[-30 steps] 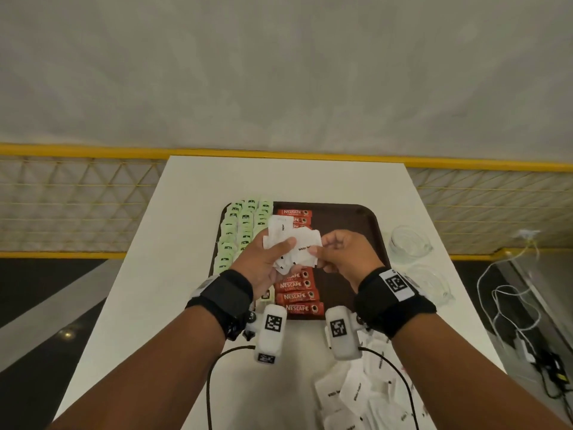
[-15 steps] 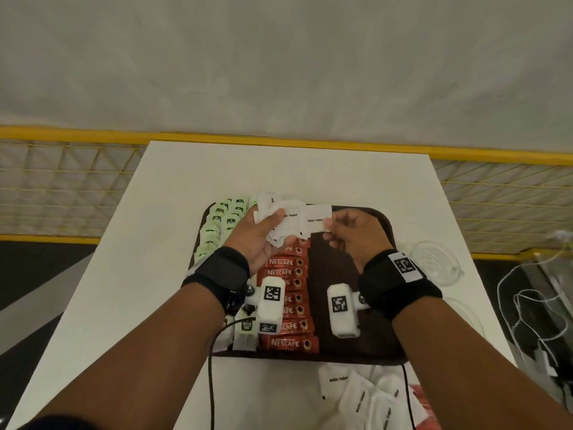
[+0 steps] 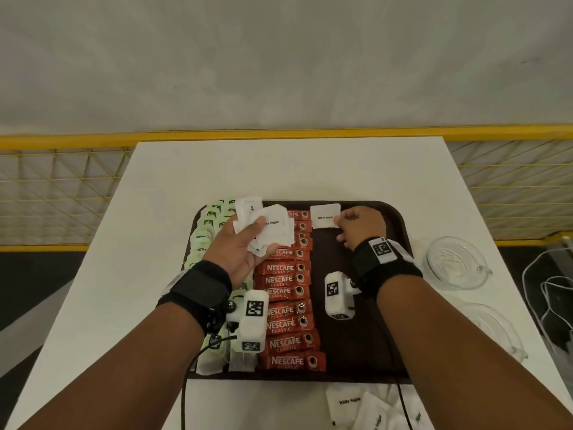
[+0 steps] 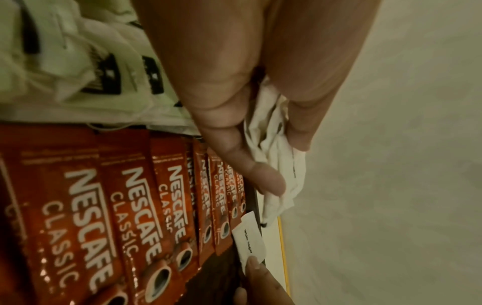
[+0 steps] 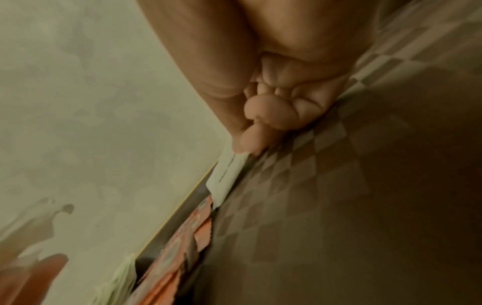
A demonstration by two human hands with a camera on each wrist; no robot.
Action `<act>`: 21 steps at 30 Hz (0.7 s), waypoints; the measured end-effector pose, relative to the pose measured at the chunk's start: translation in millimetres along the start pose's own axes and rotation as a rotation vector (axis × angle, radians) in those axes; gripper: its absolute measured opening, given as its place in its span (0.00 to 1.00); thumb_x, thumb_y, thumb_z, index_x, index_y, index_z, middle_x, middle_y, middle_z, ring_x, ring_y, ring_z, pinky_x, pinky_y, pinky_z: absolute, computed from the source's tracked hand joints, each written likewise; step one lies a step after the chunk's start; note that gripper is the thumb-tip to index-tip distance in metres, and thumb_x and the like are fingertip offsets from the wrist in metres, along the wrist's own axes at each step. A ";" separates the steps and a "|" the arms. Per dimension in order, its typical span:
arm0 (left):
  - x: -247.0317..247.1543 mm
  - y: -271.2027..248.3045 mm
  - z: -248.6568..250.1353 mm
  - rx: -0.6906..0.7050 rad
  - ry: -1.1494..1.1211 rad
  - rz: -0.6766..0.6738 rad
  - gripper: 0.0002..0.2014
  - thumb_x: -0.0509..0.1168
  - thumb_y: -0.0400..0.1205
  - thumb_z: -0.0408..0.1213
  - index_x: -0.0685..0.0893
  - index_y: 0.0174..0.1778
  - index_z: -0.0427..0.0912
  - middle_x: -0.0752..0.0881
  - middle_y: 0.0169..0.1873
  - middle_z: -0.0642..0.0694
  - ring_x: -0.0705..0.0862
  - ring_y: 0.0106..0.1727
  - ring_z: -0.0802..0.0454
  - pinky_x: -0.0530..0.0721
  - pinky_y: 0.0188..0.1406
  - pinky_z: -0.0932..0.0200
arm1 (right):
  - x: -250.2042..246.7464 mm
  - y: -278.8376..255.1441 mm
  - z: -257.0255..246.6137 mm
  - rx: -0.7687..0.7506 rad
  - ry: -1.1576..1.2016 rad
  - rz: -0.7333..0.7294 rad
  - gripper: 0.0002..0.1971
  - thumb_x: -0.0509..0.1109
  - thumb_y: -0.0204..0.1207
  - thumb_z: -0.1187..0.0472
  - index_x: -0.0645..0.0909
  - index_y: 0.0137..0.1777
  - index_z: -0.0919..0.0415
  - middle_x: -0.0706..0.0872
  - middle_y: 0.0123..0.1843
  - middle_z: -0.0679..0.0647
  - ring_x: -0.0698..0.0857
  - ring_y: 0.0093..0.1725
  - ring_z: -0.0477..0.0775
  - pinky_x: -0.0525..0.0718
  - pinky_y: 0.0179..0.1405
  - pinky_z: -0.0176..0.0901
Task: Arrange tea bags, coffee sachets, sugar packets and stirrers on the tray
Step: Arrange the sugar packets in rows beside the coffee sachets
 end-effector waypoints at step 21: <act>32.3 11.0 -16.4 -0.021 0.035 -0.167 0.21 0.68 0.80 0.25 0.79 0.70 0.38 0.87 0.62 0.34 0.86 0.62 0.35 0.91 0.42 0.54 | 28.5 -51.7 -43.0 -0.204 0.238 -0.347 0.07 0.75 0.77 0.61 0.86 0.51 0.63 0.92 0.47 0.58 0.88 0.40 0.50 0.84 0.33 0.40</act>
Point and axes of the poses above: each hand's wrist, its own y-axis towards the middle knuckle, its own x-axis out of the palm, z = x × y, the point moved 9 cm from there along y, towards the middle knuckle
